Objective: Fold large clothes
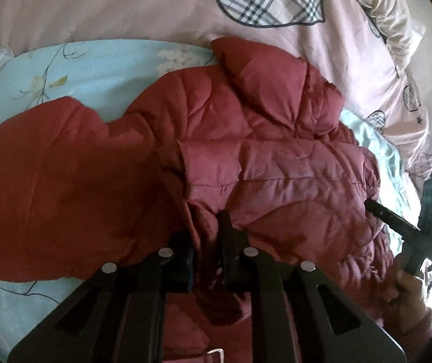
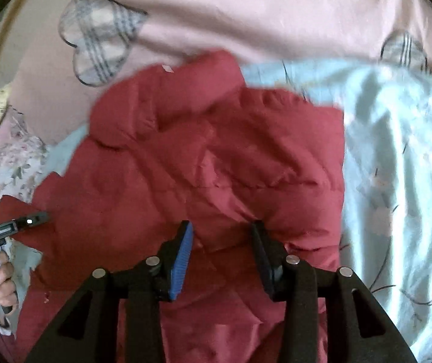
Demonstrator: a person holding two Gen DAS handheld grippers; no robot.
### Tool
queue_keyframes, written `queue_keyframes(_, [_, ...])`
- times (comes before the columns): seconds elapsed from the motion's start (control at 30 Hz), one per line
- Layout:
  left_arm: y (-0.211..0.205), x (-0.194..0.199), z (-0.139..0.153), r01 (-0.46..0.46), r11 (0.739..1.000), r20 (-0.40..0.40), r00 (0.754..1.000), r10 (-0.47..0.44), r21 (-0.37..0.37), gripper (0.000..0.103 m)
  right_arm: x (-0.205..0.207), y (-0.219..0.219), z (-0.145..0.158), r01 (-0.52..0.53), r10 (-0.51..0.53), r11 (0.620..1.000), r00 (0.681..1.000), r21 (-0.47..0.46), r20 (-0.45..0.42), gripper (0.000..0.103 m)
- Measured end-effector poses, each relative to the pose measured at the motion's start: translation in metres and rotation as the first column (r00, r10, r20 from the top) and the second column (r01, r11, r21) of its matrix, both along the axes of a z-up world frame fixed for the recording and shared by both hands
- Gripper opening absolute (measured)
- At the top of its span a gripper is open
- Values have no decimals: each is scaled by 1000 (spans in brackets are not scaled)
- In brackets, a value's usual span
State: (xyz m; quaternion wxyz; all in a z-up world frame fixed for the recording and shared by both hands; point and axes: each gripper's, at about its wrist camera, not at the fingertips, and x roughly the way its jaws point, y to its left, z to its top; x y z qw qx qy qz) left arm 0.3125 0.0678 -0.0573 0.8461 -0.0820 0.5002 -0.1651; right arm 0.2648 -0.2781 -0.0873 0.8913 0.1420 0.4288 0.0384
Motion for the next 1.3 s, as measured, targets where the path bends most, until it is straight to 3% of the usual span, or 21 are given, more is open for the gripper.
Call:
queue_keyframes(0.03, [2,-3,3,-12,1000,5,1000,12,2,20,3,4,-6,-11,11,1000,1000,-13,-13,42])
queue_keyframes(0.17, [15,-24,30,-74,997,97,993,72,17,20,6,14,-7,-18,18,998,1000,-55,-2,49])
queue_keyframes(0.3, [5,-44,52,-2,997,161,987,14,-73,20,8,20,-6,-28,28,996,1000,-84,-2,54])
queue_keyframes(0.4, [-26,-39,36,52,998,127,991,-49,-17,20,9,24,-5,-29,28,995,1000,-97,-2,55])
queue_keyframes(0.57, [-41,-17,-20,30,995,7,1000,-31,90,19,6,28,5,-18,17,996,1000,-86,-5,54])
queue_keyframes(0.73, [-34,-17,-28,20,998,8,1000,-20,66,18,-13,25,22,-5,13,989,999,-147,51,54])
queue_keyframes(0.83, [-35,-16,-30,23,997,11,1000,-24,75,18,-4,22,2,-9,3,986,999,-168,-36,54])
queue_keyframes(0.9, [-36,-19,-32,25,997,16,1000,-26,78,17,0,22,-4,-16,9,984,999,-177,-37,55])
queue_keyframes(1.2, [-31,-19,-35,18,999,13,1000,-18,32,17,1,22,-4,-12,7,983,1000,-181,-30,55])
queue_keyframes(1.3, [-23,-19,-33,14,1000,2,1000,-14,-7,17,-7,17,-1,-3,0,991,1000,-137,-20,55])
